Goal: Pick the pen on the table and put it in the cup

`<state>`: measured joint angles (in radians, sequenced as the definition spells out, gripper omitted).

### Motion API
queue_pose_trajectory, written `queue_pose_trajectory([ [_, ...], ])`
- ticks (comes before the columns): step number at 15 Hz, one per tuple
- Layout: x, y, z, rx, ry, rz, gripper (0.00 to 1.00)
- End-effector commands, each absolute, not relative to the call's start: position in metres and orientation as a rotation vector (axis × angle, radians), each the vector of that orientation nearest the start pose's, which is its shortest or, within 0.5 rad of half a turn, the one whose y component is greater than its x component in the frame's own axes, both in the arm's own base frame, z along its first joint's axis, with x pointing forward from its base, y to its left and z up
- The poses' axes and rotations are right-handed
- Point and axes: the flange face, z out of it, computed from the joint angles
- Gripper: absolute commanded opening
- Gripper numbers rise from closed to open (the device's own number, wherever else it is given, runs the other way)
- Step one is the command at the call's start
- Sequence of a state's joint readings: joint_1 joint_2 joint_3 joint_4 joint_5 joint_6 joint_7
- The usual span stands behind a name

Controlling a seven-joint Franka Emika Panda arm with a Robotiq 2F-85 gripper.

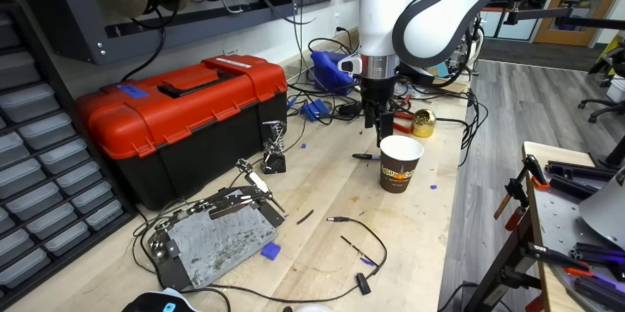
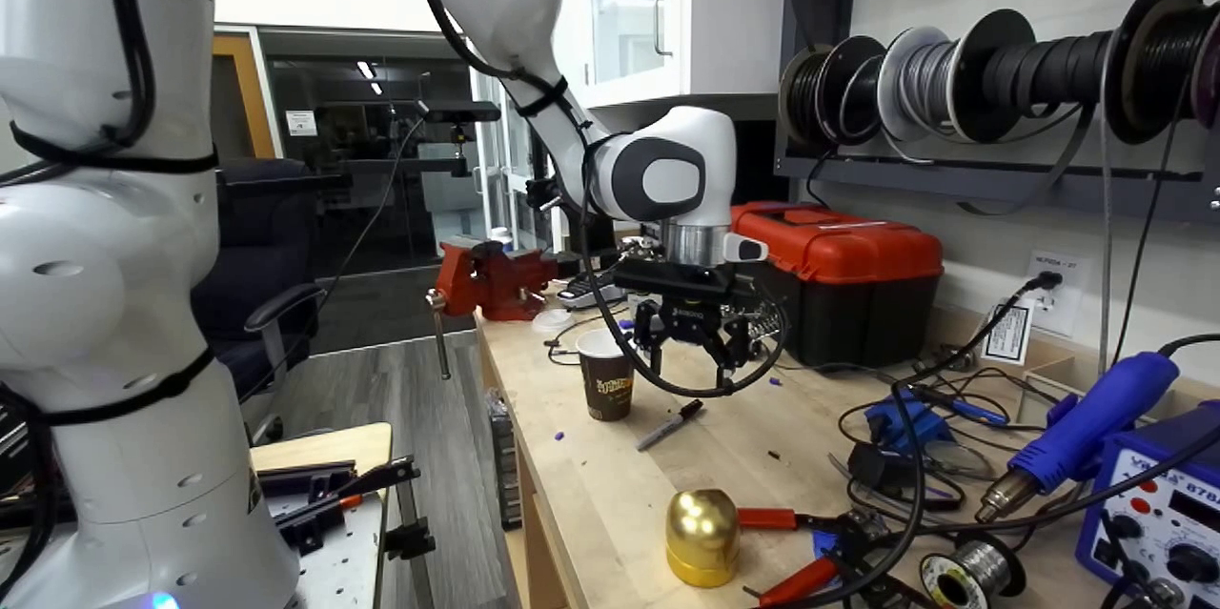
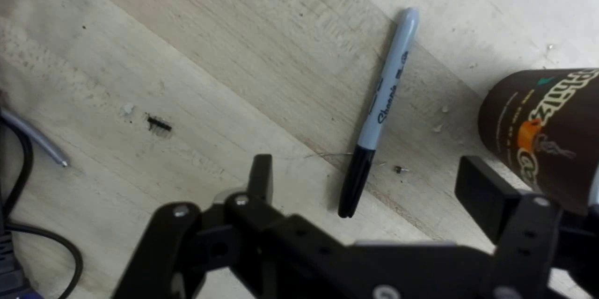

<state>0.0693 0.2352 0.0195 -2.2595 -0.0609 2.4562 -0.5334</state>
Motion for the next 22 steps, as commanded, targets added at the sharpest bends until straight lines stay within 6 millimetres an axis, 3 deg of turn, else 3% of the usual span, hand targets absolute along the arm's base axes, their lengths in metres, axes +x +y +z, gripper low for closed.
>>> queue_pose_trajectory([
  [1, 0.538, 0.055, 0.248, -2.994, -1.030, 0.030, 1.00],
  [10, 0.526, 0.061, 0.238, -2.967, -0.958, 0.069, 1.00],
  [14, 0.520, 0.077, 0.236, -2.937, -0.968, 0.070, 1.00],
  [22, 0.533, 0.072, 0.252, -2.979, -0.975, 0.027, 1.00],
])
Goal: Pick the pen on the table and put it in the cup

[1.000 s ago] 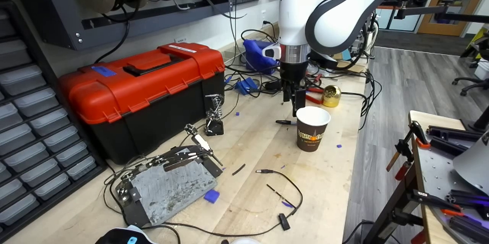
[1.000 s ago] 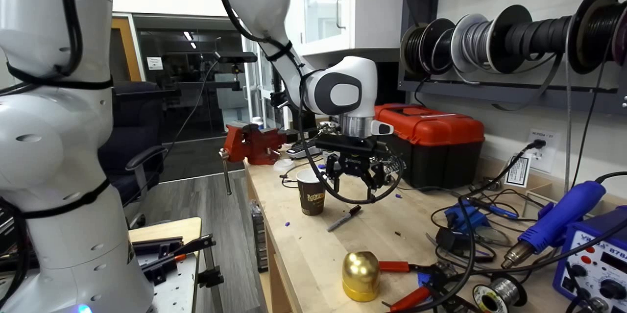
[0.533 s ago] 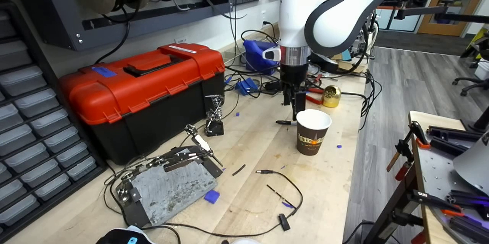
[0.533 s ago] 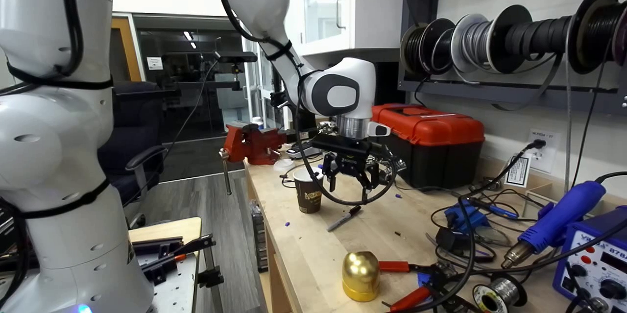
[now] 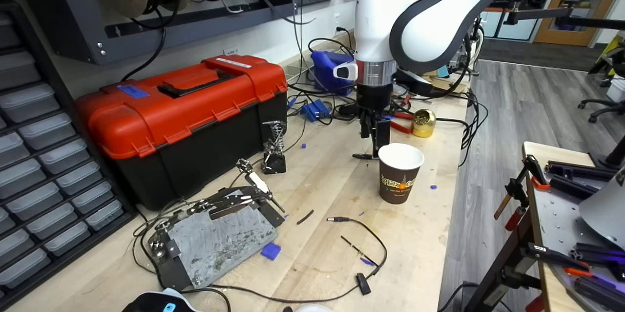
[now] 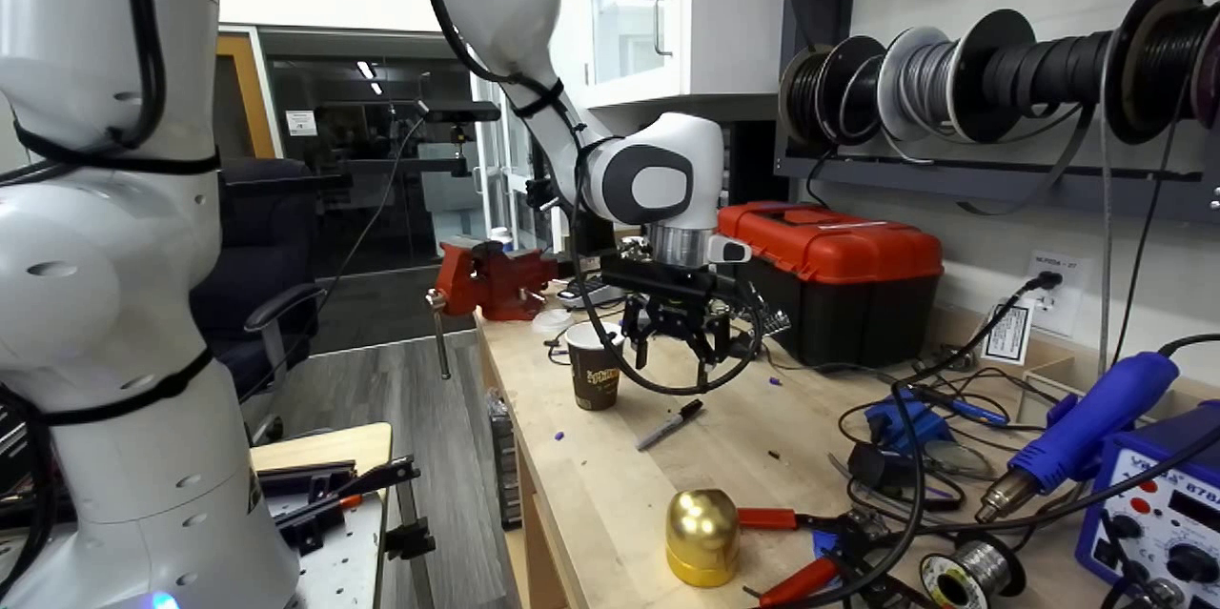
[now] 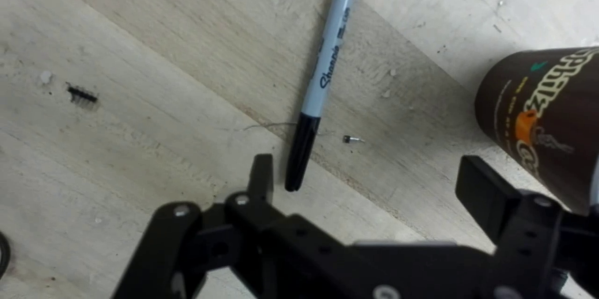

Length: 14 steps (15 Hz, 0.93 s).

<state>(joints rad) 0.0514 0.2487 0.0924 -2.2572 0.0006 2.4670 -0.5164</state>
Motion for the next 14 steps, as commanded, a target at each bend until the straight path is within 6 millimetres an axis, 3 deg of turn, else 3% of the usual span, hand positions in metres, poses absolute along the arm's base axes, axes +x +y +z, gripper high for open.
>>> queue_pose_trajectory([
  [1, 0.535, 0.070, 0.252, -2.987, -0.971, 0.027, 1.00],
  [6, 0.541, 0.064, 0.264, -3.000, -0.930, 0.017, 1.00],
  [14, 0.539, 0.050, 0.230, -2.997, -0.903, 0.087, 1.00],
])
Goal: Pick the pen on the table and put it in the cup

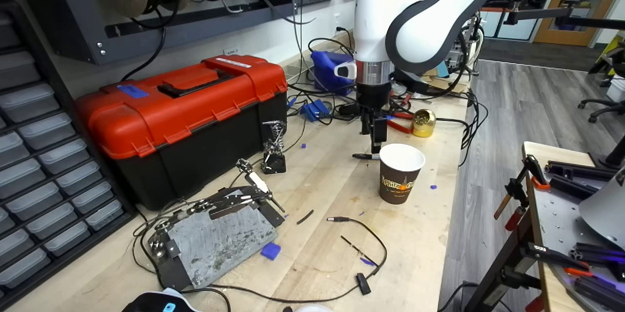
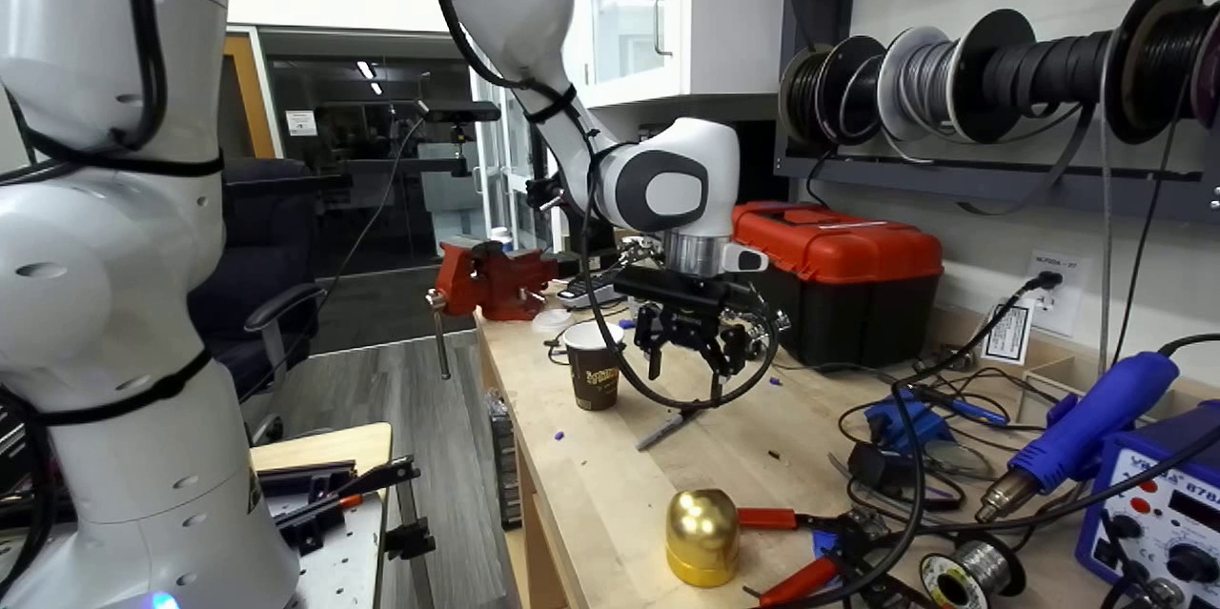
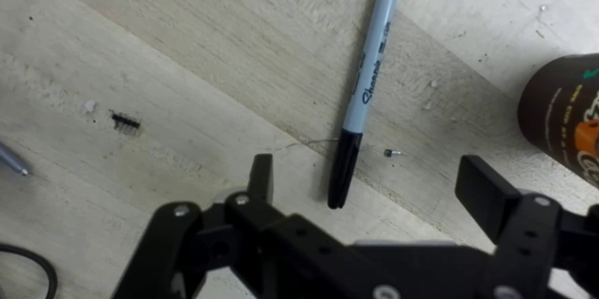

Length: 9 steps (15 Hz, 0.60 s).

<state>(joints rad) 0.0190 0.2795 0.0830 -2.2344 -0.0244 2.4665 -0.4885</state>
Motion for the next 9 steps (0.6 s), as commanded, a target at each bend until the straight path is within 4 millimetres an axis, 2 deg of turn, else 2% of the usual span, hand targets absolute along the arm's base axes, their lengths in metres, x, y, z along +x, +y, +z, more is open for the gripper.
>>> queue_pose_trajectory([
  [1, 0.538, 0.050, 0.226, -2.993, -0.902, 0.098, 1.00],
  [9, 0.534, 0.051, 0.207, -2.984, -0.894, 0.160, 1.00],
])
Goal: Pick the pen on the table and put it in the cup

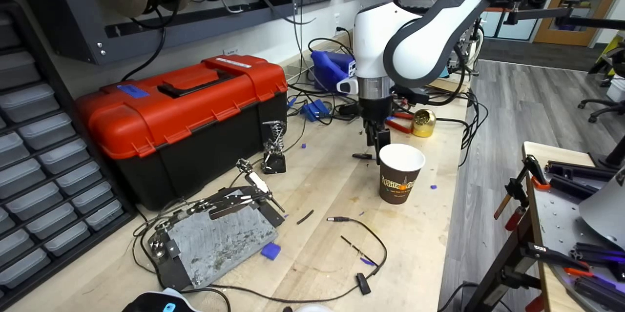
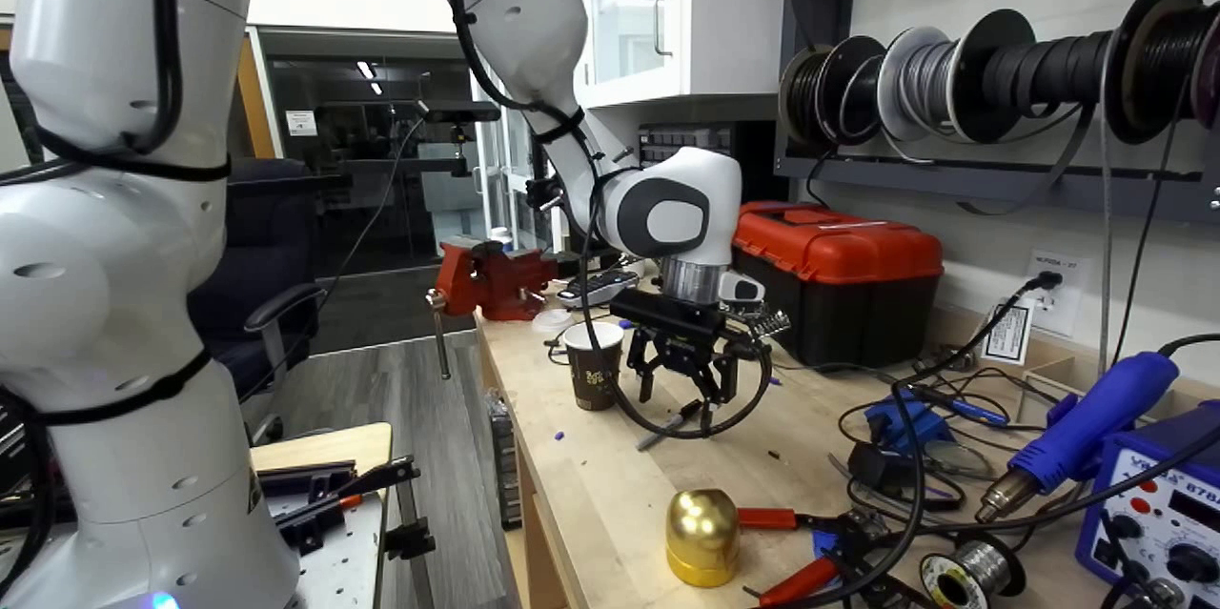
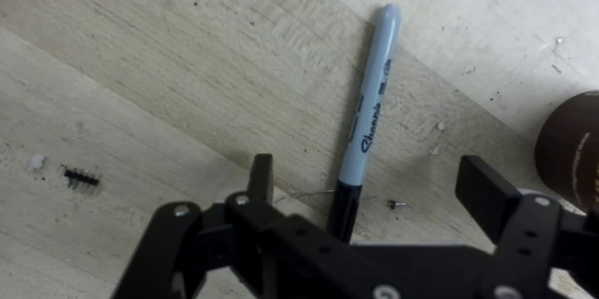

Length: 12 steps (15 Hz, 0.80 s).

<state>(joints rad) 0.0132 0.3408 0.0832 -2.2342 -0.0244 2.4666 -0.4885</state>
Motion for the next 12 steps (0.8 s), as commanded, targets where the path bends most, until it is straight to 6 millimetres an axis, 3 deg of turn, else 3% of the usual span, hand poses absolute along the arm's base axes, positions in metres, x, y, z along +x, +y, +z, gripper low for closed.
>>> queue_pose_trajectory([
  [1, 0.5333, 0.0507, 0.2045, -2.984, -0.893, 0.166, 1.00],
  [3, 0.5323, 0.0505, 0.1996, -2.984, -0.887, 0.183, 1.00],
  [4, 0.5320, 0.0507, 0.1984, -2.978, -0.886, 0.189, 0.75],
  [5, 0.5324, 0.0515, 0.1994, -2.985, -0.878, 0.187, 0.74],
  [12, 0.5366, 0.0518, 0.2062, -2.993, -0.819, 0.183, 0.28],
])
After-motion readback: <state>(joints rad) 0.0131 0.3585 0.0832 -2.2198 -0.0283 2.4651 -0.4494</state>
